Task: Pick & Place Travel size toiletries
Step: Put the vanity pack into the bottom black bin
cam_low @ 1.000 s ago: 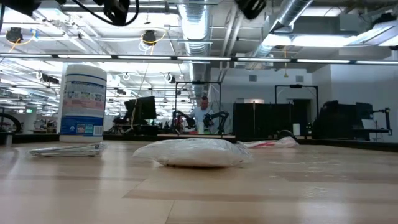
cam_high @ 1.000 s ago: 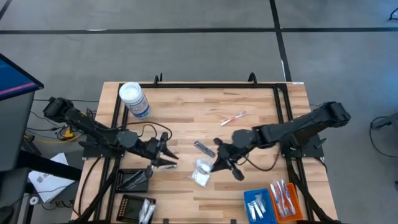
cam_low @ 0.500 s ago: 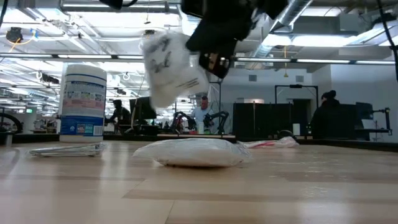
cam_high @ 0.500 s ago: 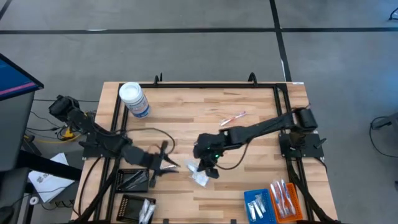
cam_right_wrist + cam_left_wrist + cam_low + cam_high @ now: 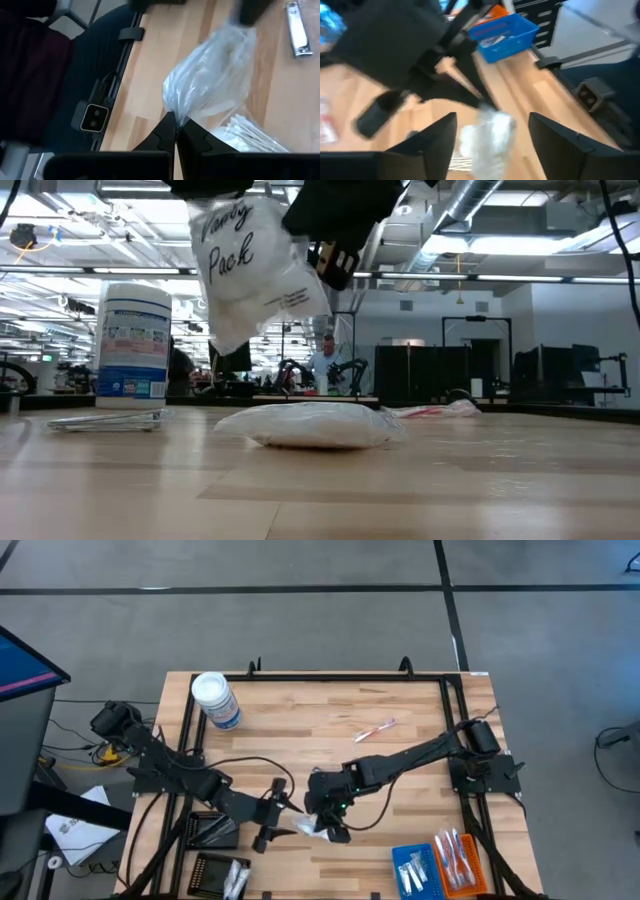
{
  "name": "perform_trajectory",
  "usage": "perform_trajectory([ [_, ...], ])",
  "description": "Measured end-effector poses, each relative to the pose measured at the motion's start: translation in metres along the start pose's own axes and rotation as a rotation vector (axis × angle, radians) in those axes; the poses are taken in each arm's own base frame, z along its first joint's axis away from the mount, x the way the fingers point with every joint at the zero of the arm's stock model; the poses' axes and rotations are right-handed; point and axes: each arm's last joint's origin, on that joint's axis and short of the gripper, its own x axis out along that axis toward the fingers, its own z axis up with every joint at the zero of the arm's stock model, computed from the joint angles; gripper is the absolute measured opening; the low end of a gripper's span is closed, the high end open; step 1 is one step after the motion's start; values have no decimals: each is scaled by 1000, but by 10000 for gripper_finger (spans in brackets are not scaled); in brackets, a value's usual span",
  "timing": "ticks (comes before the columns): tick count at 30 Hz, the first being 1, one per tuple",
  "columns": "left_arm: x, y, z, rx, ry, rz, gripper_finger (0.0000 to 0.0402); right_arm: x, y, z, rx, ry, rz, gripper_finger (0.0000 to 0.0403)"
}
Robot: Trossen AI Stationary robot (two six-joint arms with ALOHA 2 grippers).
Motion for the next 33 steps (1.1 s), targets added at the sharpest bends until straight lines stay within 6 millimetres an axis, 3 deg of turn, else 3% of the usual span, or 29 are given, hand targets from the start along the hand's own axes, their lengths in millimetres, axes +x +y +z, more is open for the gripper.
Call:
perform_trajectory([
  [5, 9, 8, -5, -50, 30, -11, 260, -3, -7, 6, 8, -45, -7, 0],
  [10, 21, 20, -14, -139, 79, -53, 242, -5, -12, 7, 20, -58, -17, 0],
  [20, 23, 22, -15, -205, 95, -105, 149, -5, -11, 6, 27, -47, -39, 0],
  [30, 23, 28, -22, -267, 169, -78, 18, -5, -14, 7, 28, -56, -49, 4],
  [33, 20, 29, -20, -298, 171, -75, 12, -6, -15, 7, 24, -58, -43, 26],
])
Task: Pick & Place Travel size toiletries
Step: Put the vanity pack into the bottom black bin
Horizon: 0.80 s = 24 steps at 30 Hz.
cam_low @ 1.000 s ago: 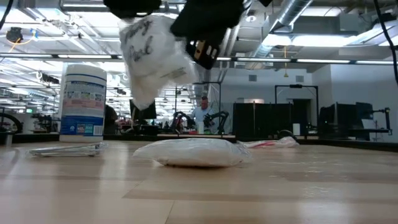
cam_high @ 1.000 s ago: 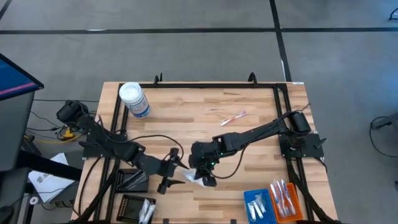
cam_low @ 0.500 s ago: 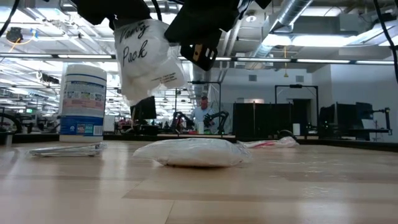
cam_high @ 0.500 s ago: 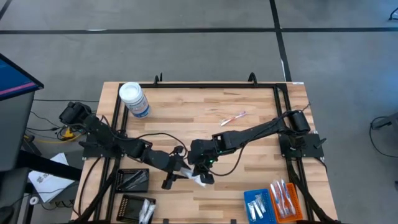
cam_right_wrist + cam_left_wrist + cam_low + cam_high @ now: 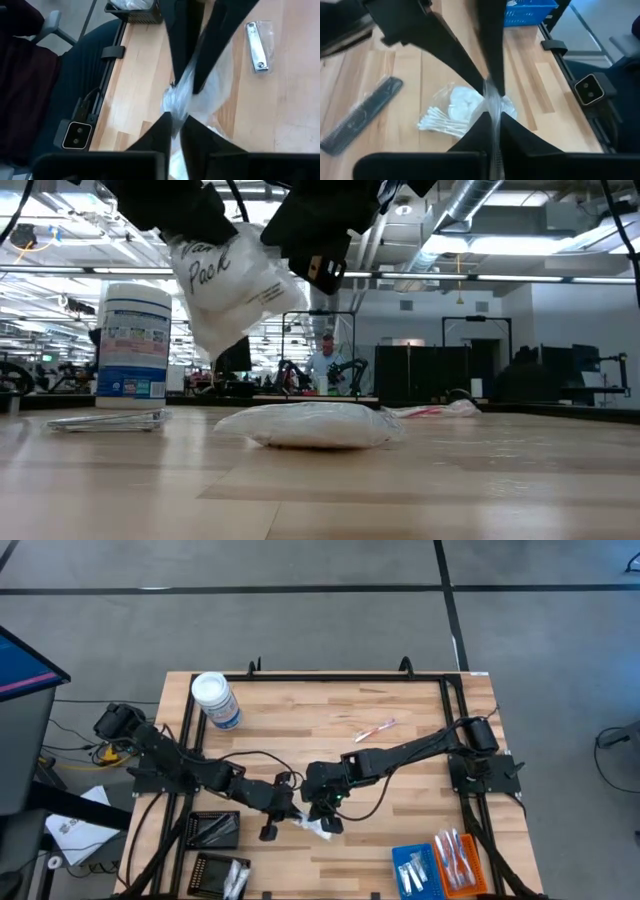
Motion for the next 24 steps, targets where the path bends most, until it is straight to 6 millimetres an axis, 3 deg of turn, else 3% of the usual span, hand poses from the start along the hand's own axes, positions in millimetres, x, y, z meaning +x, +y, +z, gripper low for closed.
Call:
perform_trajectory([
  [9, -31, -4, 2, -162, 4, 64, 4, -7, 8, 7, -57, 32, 72, 167],
  [14, -62, -10, -1, -390, -13, 146, 1, -21, 13, 18, -130, 77, 119, 243],
  [18, -87, -16, -5, -592, 1, 122, 1, -34, 10, 29, -173, 78, 105, 268],
  [24, -106, -36, -27, -907, 182, 86, 0, -55, -14, 39, -135, 50, 60, 271],
])
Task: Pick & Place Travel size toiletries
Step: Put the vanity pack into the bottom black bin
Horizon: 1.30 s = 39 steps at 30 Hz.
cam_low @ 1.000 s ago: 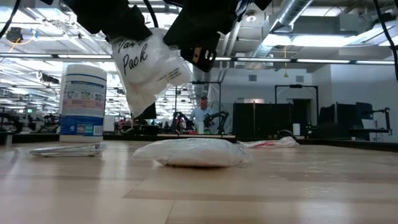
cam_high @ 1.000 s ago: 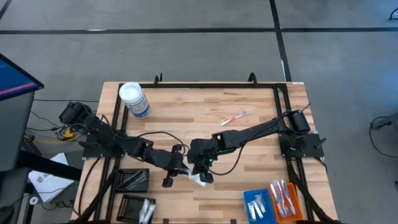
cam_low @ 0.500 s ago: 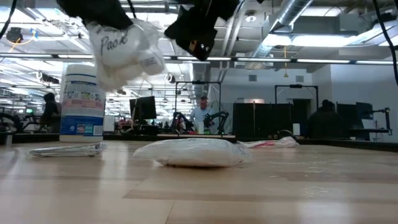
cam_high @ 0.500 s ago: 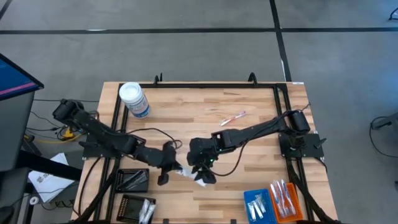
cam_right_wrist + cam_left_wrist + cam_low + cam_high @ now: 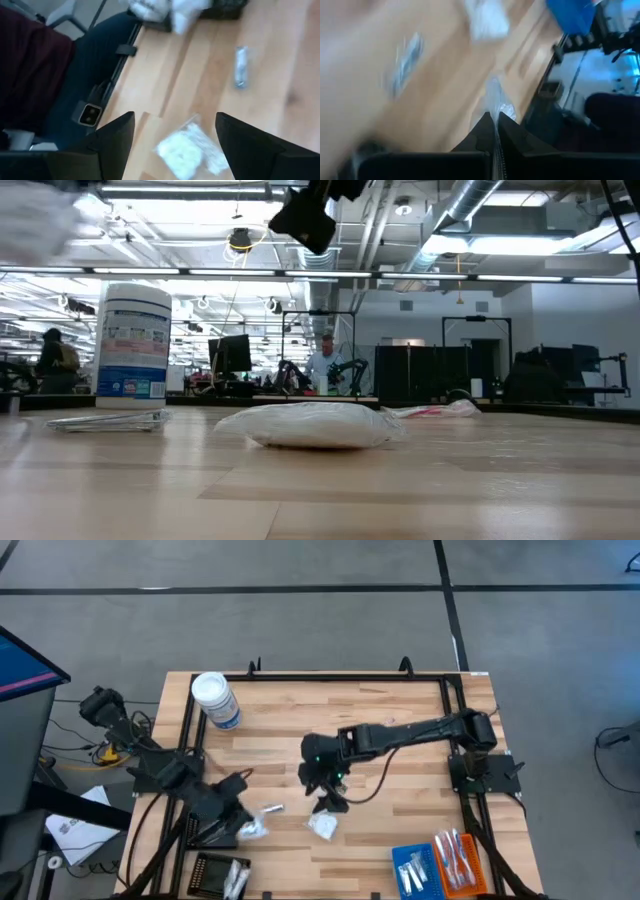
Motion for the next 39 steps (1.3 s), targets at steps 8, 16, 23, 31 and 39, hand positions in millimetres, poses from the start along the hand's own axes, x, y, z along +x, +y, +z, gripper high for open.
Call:
perform_trajectory([
  [8, -36, -24, -39, -318, 157, 6, 0, -21, -31, 0, 12, -26, -55, 271],
  [16, -69, -67, -65, -468, 203, 342, 0, -29, -44, -3, -13, -19, -78, 271],
  [23, -8, -96, -81, -436, 123, 592, 0, -35, -52, -4, -4, -22, -91, 271],
  [31, 41, -86, -117, -390, 86, 774, 0, -34, -51, -4, -29, -19, -88, 271],
  [39, 67, -78, -122, -340, -15, 823, 0, -34, -51, -4, -36, -28, -91, 271],
])
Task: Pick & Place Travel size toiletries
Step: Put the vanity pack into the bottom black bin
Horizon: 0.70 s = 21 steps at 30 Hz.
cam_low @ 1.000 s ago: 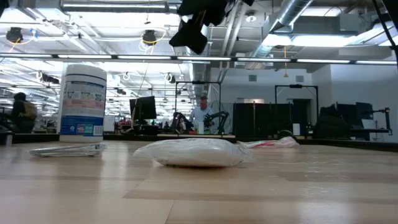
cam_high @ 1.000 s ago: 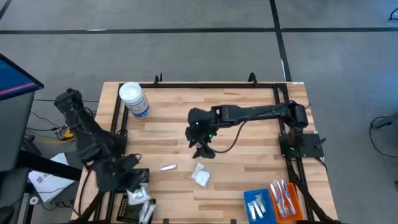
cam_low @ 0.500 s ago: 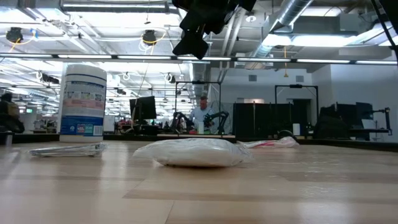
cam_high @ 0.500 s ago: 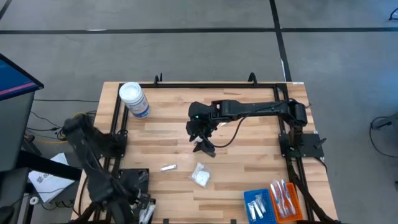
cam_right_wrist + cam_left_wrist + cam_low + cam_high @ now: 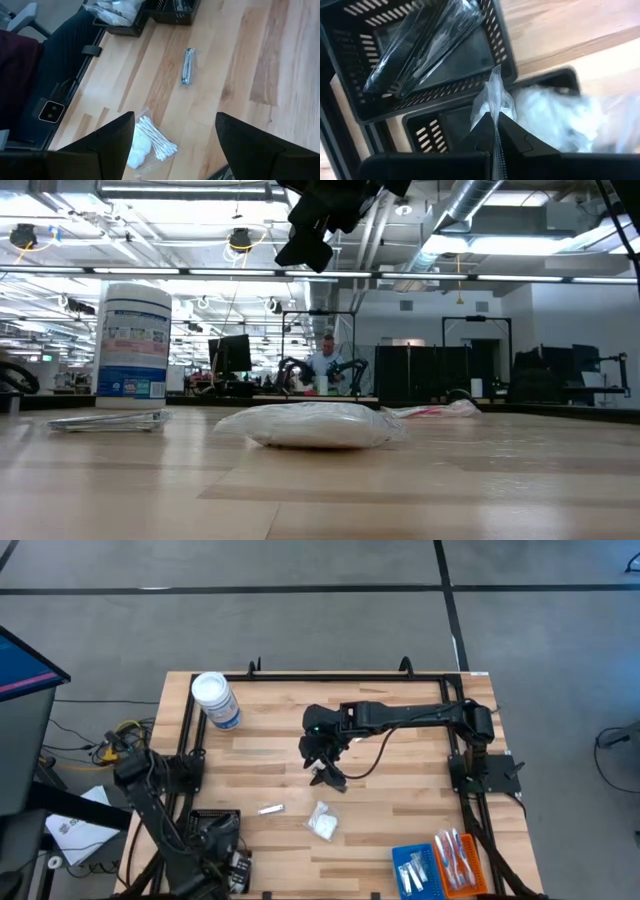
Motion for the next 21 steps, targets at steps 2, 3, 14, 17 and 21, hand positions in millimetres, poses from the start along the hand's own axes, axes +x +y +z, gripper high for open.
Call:
perform_trajectory([
  [2, 3, 0, -2, -2, 7, 18, 0, 0, 0, 0, -9, 0, 0, 271],
  [3, 4, -1, -3, -3, 6, 24, 0, 0, 0, 0, -17, 0, 0, 271],
  [14, 11, -6, -3, 2, -34, -5, 40, 0, 0, 0, -28, -2, 0, 271],
  [17, 11, -7, -3, -2, -28, -11, 85, 1, 1, 0, -29, -3, 1, 271],
  [21, 11, -7, -3, 5, -46, -31, 156, 1, 1, 1, -30, -5, 0, 271],
])
